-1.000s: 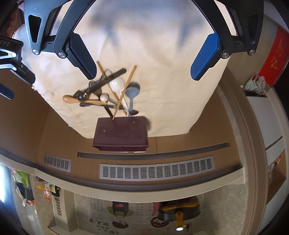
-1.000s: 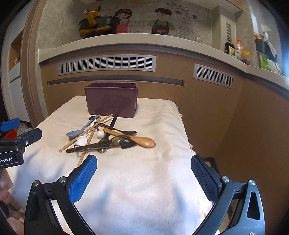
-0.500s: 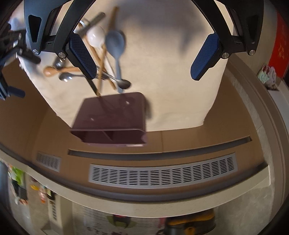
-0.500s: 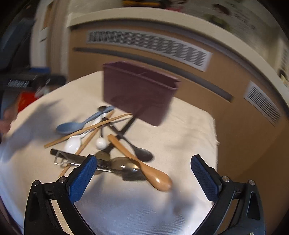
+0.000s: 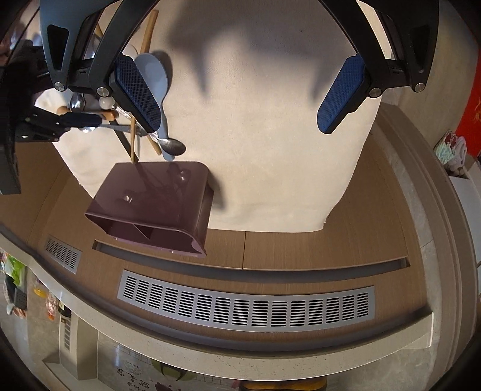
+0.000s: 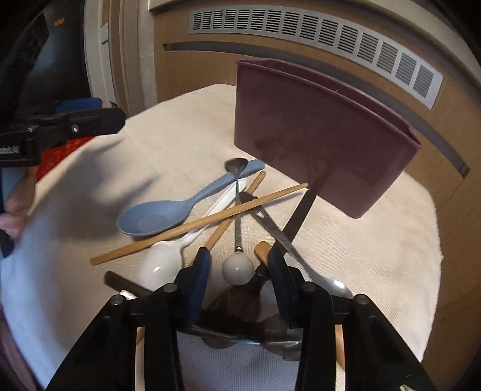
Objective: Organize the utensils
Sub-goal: 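Grasp the white ball-topped utensil with the right tool while the left tool grasps a wooden chopstick, then lift both held utensils into the maroon caddy and open both tools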
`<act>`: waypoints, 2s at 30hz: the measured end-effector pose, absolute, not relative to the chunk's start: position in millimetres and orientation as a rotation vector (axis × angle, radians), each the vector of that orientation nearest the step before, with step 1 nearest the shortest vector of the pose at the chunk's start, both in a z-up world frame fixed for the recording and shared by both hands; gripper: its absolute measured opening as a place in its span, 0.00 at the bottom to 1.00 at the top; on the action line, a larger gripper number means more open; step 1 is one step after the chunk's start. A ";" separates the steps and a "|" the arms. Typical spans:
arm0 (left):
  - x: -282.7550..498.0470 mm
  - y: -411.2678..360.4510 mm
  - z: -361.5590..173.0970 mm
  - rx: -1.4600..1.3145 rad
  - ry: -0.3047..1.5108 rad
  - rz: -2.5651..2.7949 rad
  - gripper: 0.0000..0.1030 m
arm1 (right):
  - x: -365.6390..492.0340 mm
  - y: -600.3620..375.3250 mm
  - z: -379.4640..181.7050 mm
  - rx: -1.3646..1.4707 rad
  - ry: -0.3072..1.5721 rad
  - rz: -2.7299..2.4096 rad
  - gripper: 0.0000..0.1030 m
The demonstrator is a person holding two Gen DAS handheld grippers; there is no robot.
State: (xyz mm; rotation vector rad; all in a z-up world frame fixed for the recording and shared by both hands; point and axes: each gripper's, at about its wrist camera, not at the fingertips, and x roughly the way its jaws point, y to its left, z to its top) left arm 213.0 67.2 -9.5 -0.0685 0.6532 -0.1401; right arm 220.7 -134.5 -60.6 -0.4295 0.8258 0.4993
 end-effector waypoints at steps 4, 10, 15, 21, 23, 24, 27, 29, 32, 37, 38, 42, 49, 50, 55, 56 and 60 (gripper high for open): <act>210.4 63.0 -11.0 -0.071 0.663 -0.166 1.00 | 219.6 -125.6 -66.3 -0.480 0.840 0.502 0.20; 211.6 53.7 -10.5 -0.109 0.702 -0.198 1.00 | 209.1 -139.9 -53.0 -0.473 0.820 0.486 0.19; 208.7 37.7 -9.6 -0.062 0.720 -0.218 1.00 | 210.7 -179.7 -11.8 -0.310 0.786 0.449 0.19; 214.2 17.2 -13.5 -0.094 0.785 -0.279 1.00 | 207.9 -225.5 20.1 -0.172 0.769 0.403 0.19; 214.5 8.9 -12.9 -0.087 0.790 -0.294 1.00 | 208.3 -237.0 29.4 -0.134 0.765 0.398 0.19; 214.1 4.2 -12.3 -0.072 0.786 -0.298 0.99 | 210.1 -241.2 33.6 -0.123 0.758 0.395 0.19; 215.6 -13.1 -10.5 0.010 0.766 -0.321 0.86 | 209.7 -246.8 48.3 -0.129 0.729 0.373 0.19; 224.2 -30.7 -12.0 0.098 0.793 -0.373 0.68 | 215.6 -247.6 51.3 -0.134 0.721 0.363 0.19; 244.6 -58.9 -19.9 0.197 0.901 -0.501 0.43 | 220.0 -250.1 54.3 -0.132 0.728 0.366 0.19; 265.3 -87.7 -36.0 0.318 1.020 -0.543 0.30 | 224.7 -252.3 50.3 -0.132 0.742 0.380 0.19; 269.2 -90.1 -38.1 0.324 1.035 -0.533 0.27 | 225.8 -252.6 49.1 -0.132 0.743 0.380 0.19; 282.9 -87.5 -44.5 0.275 1.070 -0.495 0.17 | 229.0 -255.1 43.1 -0.115 0.749 0.375 0.19; 268.1 -75.8 -25.8 0.216 0.960 -0.447 0.05 | 217.6 -252.1 52.0 -0.113 0.737 0.368 0.19; 262.4 -71.8 -18.3 0.187 0.930 -0.445 0.05 | 214.1 -250.5 55.1 -0.119 0.730 0.369 0.19; 224.4 -48.7 18.7 0.022 0.721 -0.383 0.05 | 195.8 -244.0 74.2 -0.145 0.693 0.358 0.19; 219.1 -44.6 24.2 0.001 0.691 -0.368 0.05 | 192.3 -242.2 78.8 -0.153 0.686 0.355 0.19; 205.1 -32.5 46.6 -0.049 0.632 -0.343 0.05 | 176.2 -236.5 98.1 -0.182 0.646 0.347 0.19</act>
